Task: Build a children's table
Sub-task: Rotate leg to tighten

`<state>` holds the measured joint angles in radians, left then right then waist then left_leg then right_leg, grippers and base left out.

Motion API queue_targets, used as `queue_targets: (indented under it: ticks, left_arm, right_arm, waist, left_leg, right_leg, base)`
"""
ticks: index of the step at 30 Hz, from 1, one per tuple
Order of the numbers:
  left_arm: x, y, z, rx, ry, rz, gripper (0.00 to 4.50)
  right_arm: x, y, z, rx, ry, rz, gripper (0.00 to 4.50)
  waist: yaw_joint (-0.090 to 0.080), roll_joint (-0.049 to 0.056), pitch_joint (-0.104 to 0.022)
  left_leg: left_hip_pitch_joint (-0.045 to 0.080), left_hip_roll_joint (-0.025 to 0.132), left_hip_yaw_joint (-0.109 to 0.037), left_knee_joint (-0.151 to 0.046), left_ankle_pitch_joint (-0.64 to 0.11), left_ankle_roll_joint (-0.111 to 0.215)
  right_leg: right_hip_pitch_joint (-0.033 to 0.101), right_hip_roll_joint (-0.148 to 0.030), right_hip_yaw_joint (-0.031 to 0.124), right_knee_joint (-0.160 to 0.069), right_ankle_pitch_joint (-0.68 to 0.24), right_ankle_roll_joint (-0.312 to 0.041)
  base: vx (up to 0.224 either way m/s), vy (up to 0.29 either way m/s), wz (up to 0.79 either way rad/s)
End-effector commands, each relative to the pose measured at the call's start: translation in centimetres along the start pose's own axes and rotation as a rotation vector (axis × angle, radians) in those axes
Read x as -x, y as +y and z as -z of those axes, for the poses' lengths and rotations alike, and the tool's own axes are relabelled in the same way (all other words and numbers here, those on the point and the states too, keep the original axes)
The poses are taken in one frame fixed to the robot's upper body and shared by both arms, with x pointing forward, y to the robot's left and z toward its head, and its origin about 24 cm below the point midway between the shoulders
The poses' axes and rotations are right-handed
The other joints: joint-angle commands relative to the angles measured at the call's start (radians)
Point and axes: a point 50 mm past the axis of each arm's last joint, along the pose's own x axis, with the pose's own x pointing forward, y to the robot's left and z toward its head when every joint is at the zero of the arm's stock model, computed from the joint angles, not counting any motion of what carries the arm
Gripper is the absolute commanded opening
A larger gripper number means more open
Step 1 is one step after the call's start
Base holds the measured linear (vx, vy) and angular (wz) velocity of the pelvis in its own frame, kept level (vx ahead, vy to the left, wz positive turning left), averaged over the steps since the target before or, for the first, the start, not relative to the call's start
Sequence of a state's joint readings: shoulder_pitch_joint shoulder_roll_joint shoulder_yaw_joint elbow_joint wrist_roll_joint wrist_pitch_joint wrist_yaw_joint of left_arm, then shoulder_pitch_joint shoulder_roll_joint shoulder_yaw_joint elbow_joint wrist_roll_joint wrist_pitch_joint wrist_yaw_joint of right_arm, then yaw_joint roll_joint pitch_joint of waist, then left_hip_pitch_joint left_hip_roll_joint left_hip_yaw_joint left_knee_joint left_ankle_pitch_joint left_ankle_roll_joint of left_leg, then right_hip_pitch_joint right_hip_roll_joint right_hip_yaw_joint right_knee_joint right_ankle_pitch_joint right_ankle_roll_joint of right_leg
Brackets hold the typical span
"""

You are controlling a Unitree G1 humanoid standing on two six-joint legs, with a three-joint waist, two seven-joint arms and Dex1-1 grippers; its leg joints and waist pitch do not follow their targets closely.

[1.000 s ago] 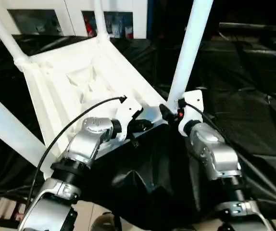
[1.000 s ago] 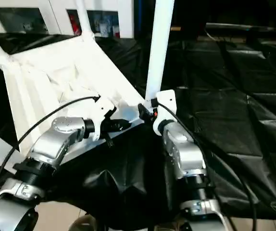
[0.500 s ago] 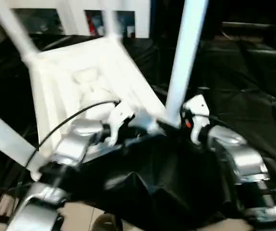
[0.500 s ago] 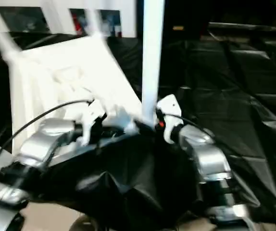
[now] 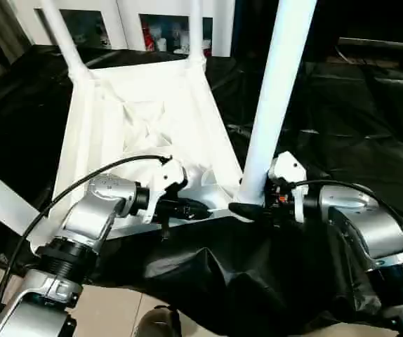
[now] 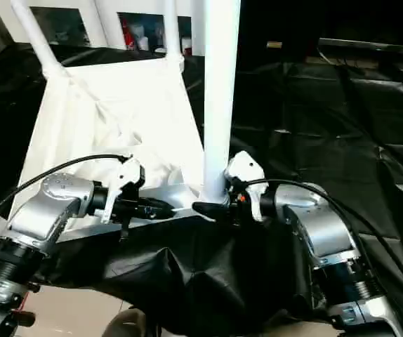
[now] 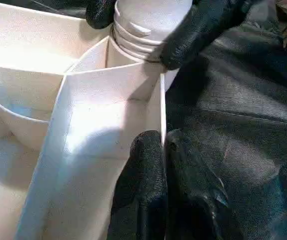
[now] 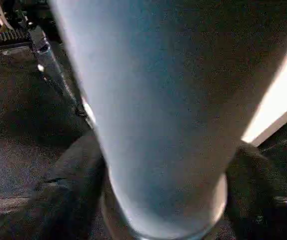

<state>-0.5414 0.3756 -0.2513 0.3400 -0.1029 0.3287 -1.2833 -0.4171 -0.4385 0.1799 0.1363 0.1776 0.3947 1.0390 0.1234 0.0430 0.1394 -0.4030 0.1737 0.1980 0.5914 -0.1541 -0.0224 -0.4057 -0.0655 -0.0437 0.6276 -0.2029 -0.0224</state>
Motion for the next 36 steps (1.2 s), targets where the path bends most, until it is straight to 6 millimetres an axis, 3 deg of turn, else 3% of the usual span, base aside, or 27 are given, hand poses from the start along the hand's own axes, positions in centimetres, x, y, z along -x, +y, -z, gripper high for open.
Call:
queue_targets:
  ticks: [1,5,7,8,10,11,12,13,15,17,18,21,23,28,33,36]
  left_arm:
    - [-1.7,-1.3,-2.0,-0.083,-0.064,0.136,0.00]
    - [-2.1,-1.0,-1.9,-0.069,-0.067,0.091,0.00]
    - [-2.6,-0.2,-2.1,-0.043,-0.068,-0.008,0.00]
    - [-3.5,1.0,-2.7,-0.013,-0.085,-0.149,0.00]
    - [-3.8,1.3,-2.9,-0.006,-0.091,-0.181,0.00]
    - [-4.4,1.9,-3.4,0.008,-0.105,-0.254,0.00]
    - [-4.6,2.1,-3.6,0.013,-0.109,-0.279,0.00]
    - [-4.9,2.3,-3.9,0.023,-0.114,-0.308,0.00]
    - [-5.9,2.8,-4.9,0.039,-0.145,-0.364,0.00]
    - [-6.5,2.8,-5.4,0.042,-0.161,-0.382,0.00]
    - [-6.8,2.8,-5.7,0.024,-0.164,-0.391,0.00]
    - [-7.4,2.7,-6.1,0.004,-0.176,-0.384,0.00]
    - [-7.6,2.1,-6.0,-0.029,-0.180,-0.329,0.00]
    - [-7.4,1.4,-5.3,-0.044,-0.171,-0.257,0.00]
    - [-5.9,0.7,-4.0,-0.075,-0.142,-0.141,0.00]
    - [-5.5,0.4,-3.7,-0.089,-0.131,-0.102,0.00]
  right_arm:
    - [-1.2,1.4,0.0,-0.011,-0.017,-0.104,2.93]
    - [-1.8,1.5,0.4,-0.034,-0.026,-0.050,2.75]
    - [-2.6,0.6,0.7,-0.059,-0.032,0.122,2.72]
    - [-3.7,-0.2,1.1,-0.161,-0.045,0.290,2.72]
    - [-4.1,-0.3,1.3,-0.191,-0.047,0.330,2.72]
    - [-4.7,-0.7,1.6,-0.263,-0.049,0.437,2.72]
    - [-5.0,-0.8,1.7,-0.289,-0.048,0.475,2.72]
    - [-5.3,-1.0,1.9,-0.327,-0.047,0.530,2.71]
    - [-6.4,-1.4,1.7,-0.398,-0.068,0.664,2.71]
    - [-7.1,-1.5,1.4,-0.407,-0.079,0.711,2.71]
    - [-7.6,-1.3,1.1,-0.408,-0.089,0.706,2.71]
    - [-8.4,-1.0,0.6,-0.408,-0.112,0.684,3.40]
    - [-8.3,-1.0,0.1,-0.317,-0.104,0.661,3.50]
    - [-7.5,-0.8,-0.6,-0.201,-0.117,0.543,3.74]
    - [-5.2,-0.4,-0.7,0.002,-0.073,0.344,3.74]
    - [-4.5,-0.2,-0.6,0.030,-0.060,0.285,3.74]
  waist:
    - [-0.004,-0.016,-0.099]
    - [-0.002,-0.017,-0.100]
    - [-0.004,-0.019,-0.100]
    - [-0.013,-0.020,-0.098]
    - [-0.018,-0.020,-0.093]
    - [-0.019,-0.023,-0.095]
    - [-0.025,-0.021,-0.088]
    - [-0.027,-0.024,-0.092]
    - [-0.030,-0.019,-0.095]
    - [-0.030,-0.018,-0.101]
    - [-0.031,-0.019,-0.100]
    - [-0.030,-0.018,-0.111]
    - [-0.030,-0.019,-0.110]
    - [-0.031,-0.023,-0.107]
    - [-0.034,-0.033,-0.107]
    - [-0.033,-0.031,-0.108]
  left_leg:
    - [0.027,0.061,-0.029,-0.058,-0.122,0.081]
    - [0.026,0.060,-0.028,-0.057,-0.123,0.087]
    - [0.026,0.060,-0.029,-0.058,-0.122,0.081]
    - [0.028,0.055,-0.029,-0.061,-0.150,0.059]
    - [0.031,0.055,-0.032,-0.066,-0.196,0.031]
    - [0.035,0.055,-0.034,-0.069,-0.231,0.007]
    - [0.039,0.056,-0.034,-0.074,-0.266,-0.007]
    - [0.038,0.053,-0.037,-0.075,-0.280,-0.020]
    - [0.041,0.054,-0.036,-0.076,-0.285,-0.026]
    - [0.041,0.052,-0.037,-0.075,-0.276,-0.031]
    - [0.039,0.051,-0.035,-0.076,-0.265,-0.026]
    - [0.028,0.049,-0.033,-0.069,-0.181,0.018]
    - [0.025,0.048,-0.032,-0.068,-0.165,0.038]
    - [0.025,0.050,-0.032,-0.068,-0.191,0.042]
    - [0.022,0.050,-0.029,-0.063,-0.165,0.071]
    - [0.022,0.052,-0.028,-0.061,-0.138,0.094]
  right_leg:
    - [0.046,-0.088,0.049,-0.068,-0.097,-0.251]
    - [0.045,-0.088,0.048,-0.068,-0.096,-0.251]
    - [0.043,-0.087,0.048,-0.068,-0.102,-0.249]
    - [0.040,-0.088,0.048,-0.077,-0.158,-0.246]
    - [0.038,-0.090,0.046,-0.086,-0.241,-0.236]
    - [0.041,-0.092,0.046,-0.091,-0.306,-0.214]
    - [0.031,-0.091,0.050,-0.099,-0.354,-0.198]
    - [0.036,-0.093,0.048,-0.100,-0.375,-0.181]
    - [0.029,-0.093,0.050,-0.101,-0.356,-0.176]
    - [0.034,-0.094,0.048,-0.098,-0.325,-0.178]
    - [0.033,-0.092,0.049,-0.097,-0.300,-0.178]
    - [0.043,-0.089,0.046,-0.080,-0.132,-0.199]
    - [0.046,-0.089,0.045,-0.077,-0.097,-0.211]
    - [0.050,-0.094,0.045,-0.085,-0.165,-0.203]
    - [0.051,-0.091,0.045,-0.082,-0.139,-0.204]
    - [0.047,-0.090,0.045,-0.077,-0.105,-0.222]
  base:
    - [0.000,0.000,0.00]
    - [0.000,0.000,0.00]
    - [0.000,0.000,0.00]
    - [0.000,0.000,0.00]
    - [0.000,0.000,0.00]
    - [0.000,0.000,0.00]
    - [-0.060,0.015,-0.02]
    - [0.000,0.000,0.00]
    - [0.000,0.000,0.00]
    - [0.000,0.000,0.00]
    - [0.000,0.000,0.00]
    - [0.000,0.000,0.00]
    - [0.000,0.000,0.00]
    - [0.000,0.000,0.00]
    - [0.000,0.000,0.00]
    - [0.000,0.000,0.00]
